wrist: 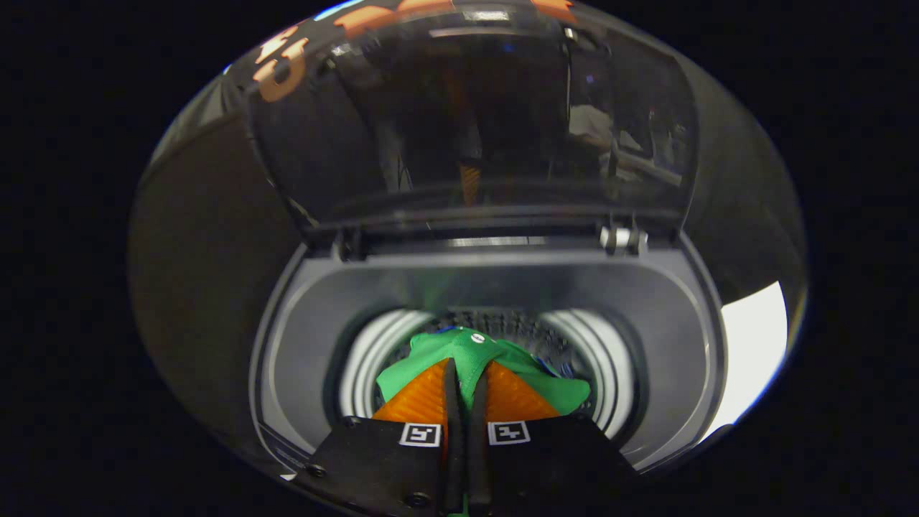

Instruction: Put the clothes into the washing machine and then close the washing machine lid.

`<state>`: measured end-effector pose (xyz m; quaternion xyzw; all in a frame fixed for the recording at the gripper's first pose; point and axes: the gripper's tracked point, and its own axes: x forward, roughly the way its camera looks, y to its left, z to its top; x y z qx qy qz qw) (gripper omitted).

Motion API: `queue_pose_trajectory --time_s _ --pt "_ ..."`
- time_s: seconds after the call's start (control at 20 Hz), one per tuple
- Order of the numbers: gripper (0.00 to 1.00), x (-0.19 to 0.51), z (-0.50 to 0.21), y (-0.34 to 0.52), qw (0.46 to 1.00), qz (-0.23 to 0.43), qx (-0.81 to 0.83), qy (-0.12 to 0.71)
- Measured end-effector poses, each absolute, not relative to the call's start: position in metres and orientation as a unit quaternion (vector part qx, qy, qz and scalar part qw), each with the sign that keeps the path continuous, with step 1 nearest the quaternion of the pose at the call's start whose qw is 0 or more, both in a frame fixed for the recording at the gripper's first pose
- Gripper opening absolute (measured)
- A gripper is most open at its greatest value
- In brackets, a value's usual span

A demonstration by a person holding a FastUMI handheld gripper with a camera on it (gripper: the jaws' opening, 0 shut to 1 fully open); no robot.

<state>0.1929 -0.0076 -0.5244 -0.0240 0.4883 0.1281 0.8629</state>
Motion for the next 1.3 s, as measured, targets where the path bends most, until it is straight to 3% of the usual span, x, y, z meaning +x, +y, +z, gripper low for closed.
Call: queue_pose_trajectory --time_s 0.5,0.55,0.75,1.0,1.3 --pt "0.15 0.178 -0.566 -0.016 0.830 0.109 -0.039 0.546" --pt "0.22 0.174 -0.569 -0.016 0.828 0.109 -0.034 0.549" --pt "0.90 0.145 -0.572 -0.024 0.815 0.110 -0.037 0.568" --pt "0.96 0.150 -0.546 -0.023 0.842 0.119 -0.032 0.525" --pt "1.00 0.171 -0.457 -0.010 0.891 0.137 -0.003 0.433"
